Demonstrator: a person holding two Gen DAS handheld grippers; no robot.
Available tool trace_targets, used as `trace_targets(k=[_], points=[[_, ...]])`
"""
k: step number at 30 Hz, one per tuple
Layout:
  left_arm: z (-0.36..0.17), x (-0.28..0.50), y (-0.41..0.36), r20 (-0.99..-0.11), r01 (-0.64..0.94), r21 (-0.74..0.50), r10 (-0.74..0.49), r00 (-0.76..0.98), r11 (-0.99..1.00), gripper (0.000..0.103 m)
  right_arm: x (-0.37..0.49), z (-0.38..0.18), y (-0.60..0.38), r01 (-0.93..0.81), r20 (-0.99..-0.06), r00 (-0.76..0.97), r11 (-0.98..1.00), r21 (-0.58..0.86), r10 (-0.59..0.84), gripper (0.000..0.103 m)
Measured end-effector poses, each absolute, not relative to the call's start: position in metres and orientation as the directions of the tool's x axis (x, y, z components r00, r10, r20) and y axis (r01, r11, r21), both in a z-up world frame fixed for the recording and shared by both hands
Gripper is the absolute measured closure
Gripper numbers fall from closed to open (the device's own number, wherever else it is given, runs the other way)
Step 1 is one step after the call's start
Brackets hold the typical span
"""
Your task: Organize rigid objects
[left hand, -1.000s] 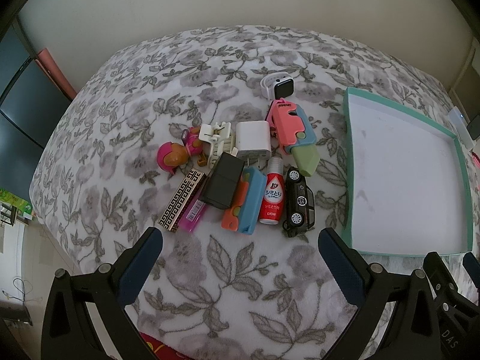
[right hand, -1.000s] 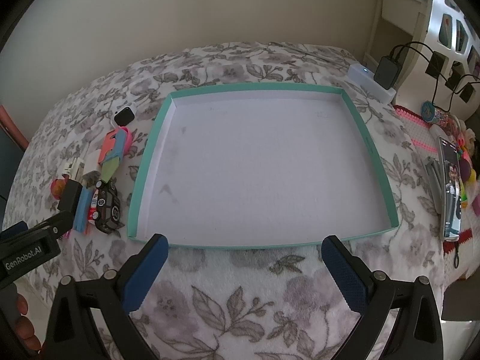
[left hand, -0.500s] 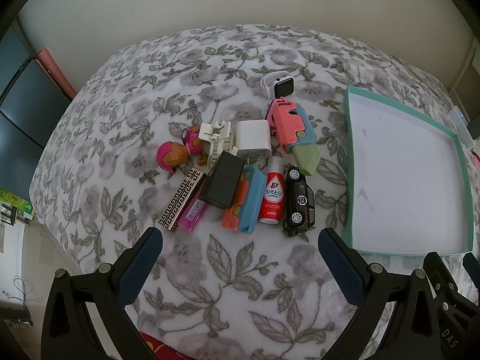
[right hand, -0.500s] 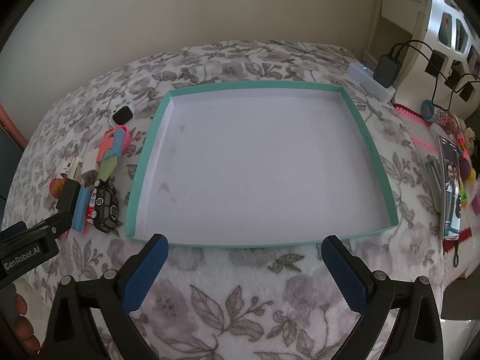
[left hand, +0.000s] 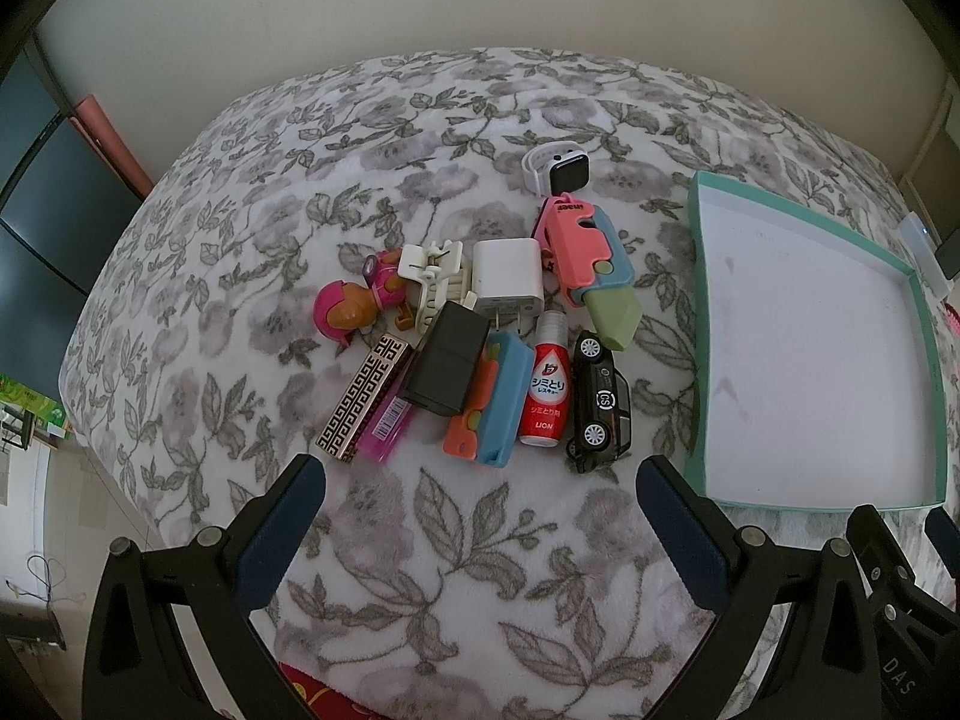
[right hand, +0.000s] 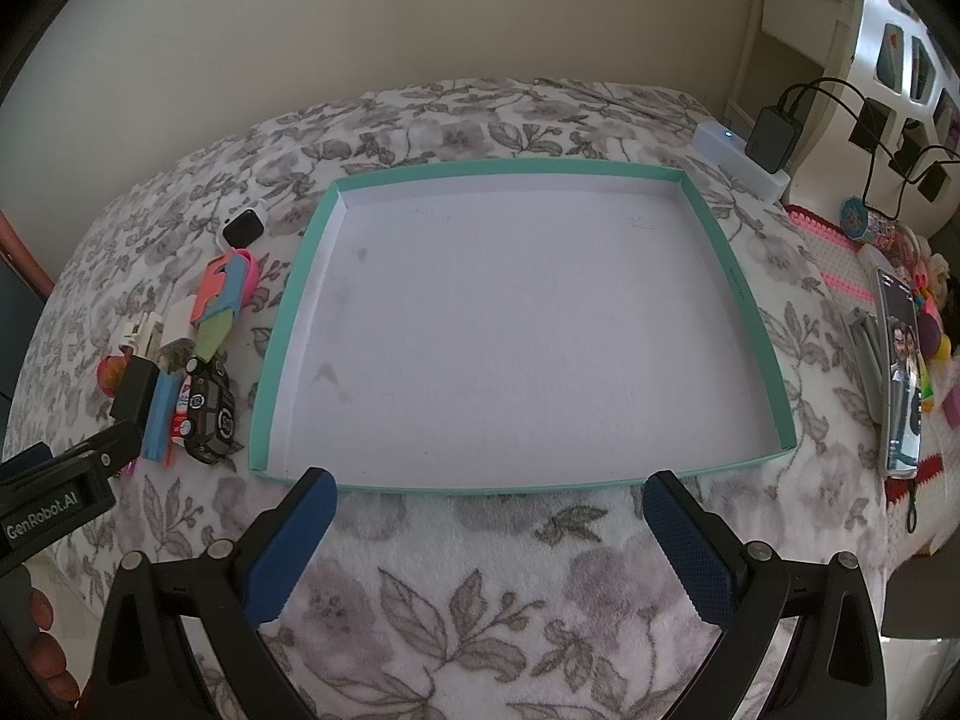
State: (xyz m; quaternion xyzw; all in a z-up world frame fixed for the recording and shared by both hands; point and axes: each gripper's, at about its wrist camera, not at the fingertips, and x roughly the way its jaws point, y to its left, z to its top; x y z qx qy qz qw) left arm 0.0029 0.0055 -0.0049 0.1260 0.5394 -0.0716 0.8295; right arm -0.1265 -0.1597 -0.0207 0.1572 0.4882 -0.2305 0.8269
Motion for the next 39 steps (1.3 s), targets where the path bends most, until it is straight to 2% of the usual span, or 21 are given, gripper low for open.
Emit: trace_targets(k=[13,22,31,35,39], points=[[-0.006,0.001,0.008,-0.914,0.257,0.125,0.011,0.406,0.958,0.000,-0.127,-0.021,-0.159,0.536,-0.881,0.415,0.843,0.037,-0.226,0.000],[0.002,0.008,0.027,-0.909,0.205,0.046,-0.044,0.415,0.978,0.000,-0.122,-0.012,-0.155,0.522,-0.869,0.432,0.852,0.025,-0.240,0.000],[0.012,0.038,0.091,-0.865,0.053,-0.144,-0.151,0.479,0.988,0.000,-0.098,0.010,-0.139,0.429,-0.835,0.532,0.895,0.124,-0.139,0.000],[0.011,0.049,0.114,-0.847,0.011,-0.170,-0.152,0.510,0.985,0.000,-0.078,0.013,-0.121,0.365,-0.832,0.544,0.923,0.120,-0.107,0.000],[0.001,0.062,0.129,-0.873,-0.007,-0.165,-0.143,0.466,0.986,0.000,-0.052,0.012,-0.099,0.290,-0.845,0.534,0.946,0.146,-0.033,0.000]])
